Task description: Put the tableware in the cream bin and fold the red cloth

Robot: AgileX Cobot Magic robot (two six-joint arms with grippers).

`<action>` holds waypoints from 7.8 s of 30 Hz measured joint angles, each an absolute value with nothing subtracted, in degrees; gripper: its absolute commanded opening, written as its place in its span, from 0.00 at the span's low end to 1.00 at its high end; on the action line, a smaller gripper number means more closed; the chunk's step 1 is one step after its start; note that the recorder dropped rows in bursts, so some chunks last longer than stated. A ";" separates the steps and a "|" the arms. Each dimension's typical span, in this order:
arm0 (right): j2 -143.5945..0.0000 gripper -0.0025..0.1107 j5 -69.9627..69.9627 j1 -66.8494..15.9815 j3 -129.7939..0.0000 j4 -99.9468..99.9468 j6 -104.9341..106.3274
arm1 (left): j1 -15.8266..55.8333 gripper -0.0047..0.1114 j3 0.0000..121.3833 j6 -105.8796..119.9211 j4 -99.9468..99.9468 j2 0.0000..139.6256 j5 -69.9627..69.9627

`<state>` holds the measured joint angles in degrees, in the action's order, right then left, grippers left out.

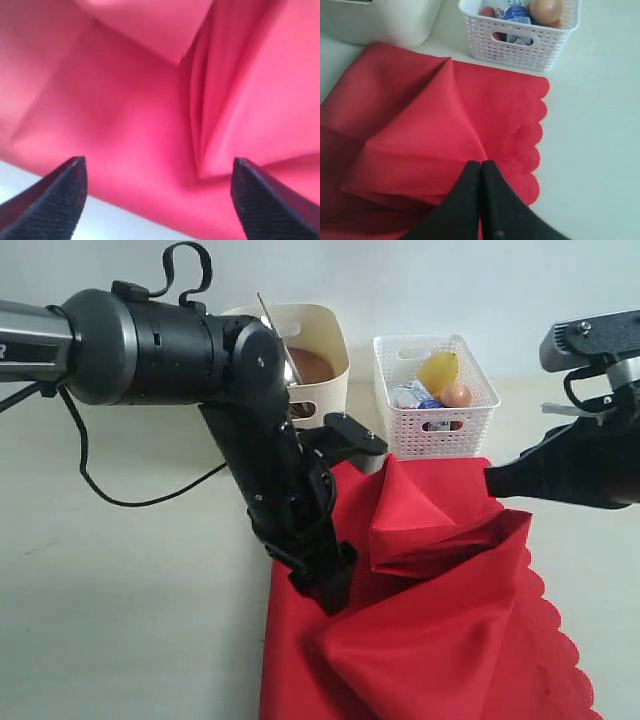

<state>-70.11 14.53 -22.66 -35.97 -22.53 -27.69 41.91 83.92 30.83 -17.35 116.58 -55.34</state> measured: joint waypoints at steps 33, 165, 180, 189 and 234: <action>-100.08 0.76 30.86 -41.88 -57.98 -16.36 -13.87 | 23.64 0.69 73.08 14.61 -7.08 96.92 -53.60; -71.99 0.02 47.95 -16.02 -50.99 2.06 1.12 | 19.60 0.59 65.60 24.99 -37.30 105.16 -49.61; -64.10 0.18 45.54 -16.02 -49.02 -2.67 -1.73 | 20.55 0.57 64.23 35.32 -52.32 110.95 -49.06; -80.09 0.47 44.53 -9.27 -46.62 -9.69 -10.12 | 20.55 0.57 64.23 35.45 -52.62 110.95 -49.28; -106.12 0.56 47.92 5.07 -51.02 20.55 17.37 | 20.55 0.04 51.82 24.40 -27.29 48.13 -33.36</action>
<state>-106.12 47.92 5.07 -51.02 20.55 17.37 20.55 51.82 24.40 -27.29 48.13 -33.36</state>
